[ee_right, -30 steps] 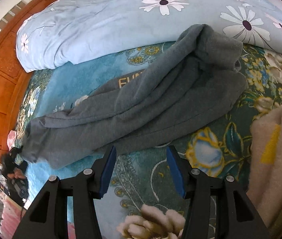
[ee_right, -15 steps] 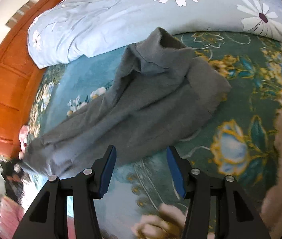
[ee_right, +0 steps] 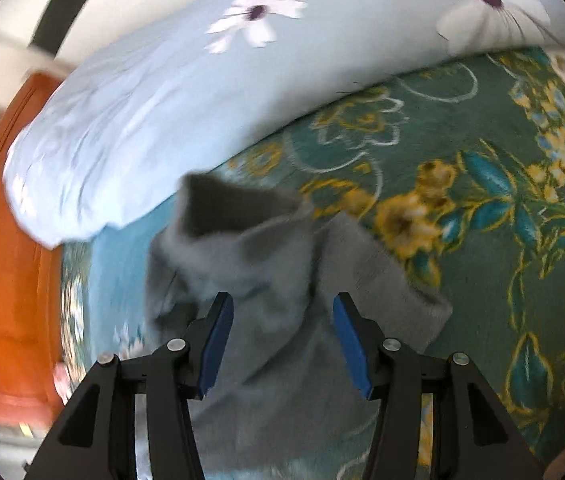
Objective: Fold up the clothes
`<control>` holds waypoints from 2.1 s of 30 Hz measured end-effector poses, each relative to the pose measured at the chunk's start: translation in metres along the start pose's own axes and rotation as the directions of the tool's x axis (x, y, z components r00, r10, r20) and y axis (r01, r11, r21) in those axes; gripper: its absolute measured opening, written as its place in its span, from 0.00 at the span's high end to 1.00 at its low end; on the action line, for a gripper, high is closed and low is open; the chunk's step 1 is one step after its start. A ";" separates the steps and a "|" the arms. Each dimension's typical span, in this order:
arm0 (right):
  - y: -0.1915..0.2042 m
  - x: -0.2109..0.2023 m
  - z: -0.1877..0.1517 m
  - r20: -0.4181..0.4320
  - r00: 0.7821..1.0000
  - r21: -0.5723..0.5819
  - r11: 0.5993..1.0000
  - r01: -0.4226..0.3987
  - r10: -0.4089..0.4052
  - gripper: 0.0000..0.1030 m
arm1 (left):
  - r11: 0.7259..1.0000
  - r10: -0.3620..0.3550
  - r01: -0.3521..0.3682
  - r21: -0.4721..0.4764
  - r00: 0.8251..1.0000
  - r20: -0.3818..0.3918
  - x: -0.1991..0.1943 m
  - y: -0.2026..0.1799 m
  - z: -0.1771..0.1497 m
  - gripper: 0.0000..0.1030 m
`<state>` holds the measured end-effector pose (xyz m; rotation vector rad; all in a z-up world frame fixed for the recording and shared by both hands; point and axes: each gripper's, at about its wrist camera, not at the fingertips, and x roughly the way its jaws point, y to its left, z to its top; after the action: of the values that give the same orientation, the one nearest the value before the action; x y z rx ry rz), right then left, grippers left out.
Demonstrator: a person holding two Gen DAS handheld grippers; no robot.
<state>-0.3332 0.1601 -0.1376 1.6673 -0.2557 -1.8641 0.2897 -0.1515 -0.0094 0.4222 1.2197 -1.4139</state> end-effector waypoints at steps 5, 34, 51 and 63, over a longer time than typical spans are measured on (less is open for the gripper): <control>0.004 0.015 0.012 -0.007 1.000 0.010 1.000 -0.002 0.002 0.64 | 0.969 -0.025 0.067 0.237 0.984 -0.178 0.042 -0.064 -0.078 0.42; -0.038 -0.050 0.000 -0.029 0.999 -0.018 1.000 -0.022 0.021 0.96 | 0.985 -0.026 0.078 0.155 0.949 -0.315 0.054 -0.027 -0.112 0.42; -0.042 -0.020 -0.013 -0.125 0.992 0.055 0.998 0.007 0.000 0.95 | 0.605 0.167 0.071 0.793 0.963 -0.214 0.056 -0.075 -0.193 0.42; -0.047 -0.014 -0.021 -0.149 0.989 0.084 0.996 0.020 -0.008 0.94 | 0.506 0.250 -0.013 0.863 0.959 -0.133 0.072 -0.068 -0.210 0.42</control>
<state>-0.3282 0.2108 -0.1546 1.8604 -0.2657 -1.7505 0.1297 -0.0268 -0.1218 1.4003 0.5258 -1.8020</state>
